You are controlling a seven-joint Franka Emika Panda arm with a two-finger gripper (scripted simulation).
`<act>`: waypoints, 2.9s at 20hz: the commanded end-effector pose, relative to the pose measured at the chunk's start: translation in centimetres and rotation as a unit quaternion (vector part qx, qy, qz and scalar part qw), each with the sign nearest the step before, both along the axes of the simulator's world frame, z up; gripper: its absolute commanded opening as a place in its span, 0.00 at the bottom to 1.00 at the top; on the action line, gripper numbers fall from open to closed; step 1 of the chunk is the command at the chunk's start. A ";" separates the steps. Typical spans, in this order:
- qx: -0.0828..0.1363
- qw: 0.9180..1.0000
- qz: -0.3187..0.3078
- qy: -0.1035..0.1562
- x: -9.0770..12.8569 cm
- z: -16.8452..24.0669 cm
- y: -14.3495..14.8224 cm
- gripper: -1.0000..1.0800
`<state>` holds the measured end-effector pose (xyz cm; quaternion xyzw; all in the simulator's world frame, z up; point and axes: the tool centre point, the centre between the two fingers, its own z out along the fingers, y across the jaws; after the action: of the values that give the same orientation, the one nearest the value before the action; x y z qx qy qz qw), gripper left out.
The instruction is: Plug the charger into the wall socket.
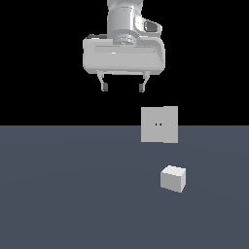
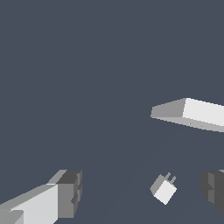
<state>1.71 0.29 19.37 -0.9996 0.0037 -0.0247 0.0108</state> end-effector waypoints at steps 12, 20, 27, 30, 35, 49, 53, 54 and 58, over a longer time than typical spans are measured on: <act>-0.004 0.999 -0.046 -0.007 -1.4 -1.8 -1.6 0.96; -0.012 0.991 -0.135 -0.022 -4.3 -5.5 -4.5 0.96; -0.020 0.973 -0.227 -0.037 -7.7 -9.3 -6.9 0.96; -0.023 0.966 -0.256 -0.041 -8.9 -10.6 -7.5 0.96; -0.026 0.955 -0.290 -0.047 -10.3 -12.2 -8.2 0.96; -0.028 0.950 -0.308 -0.049 -11.1 -13.8 -8.5 0.96; -0.028 0.949 -0.309 -0.049 -11.1 -15.2 -8.5 0.96; -0.028 0.949 -0.309 -0.049 -11.1 -15.7 -8.5 0.96; -0.028 0.949 -0.310 -0.049 -11.1 -17.3 -8.5 0.96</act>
<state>-9.45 -8.19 2.62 -0.9469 0.3116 -0.0754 -0.0249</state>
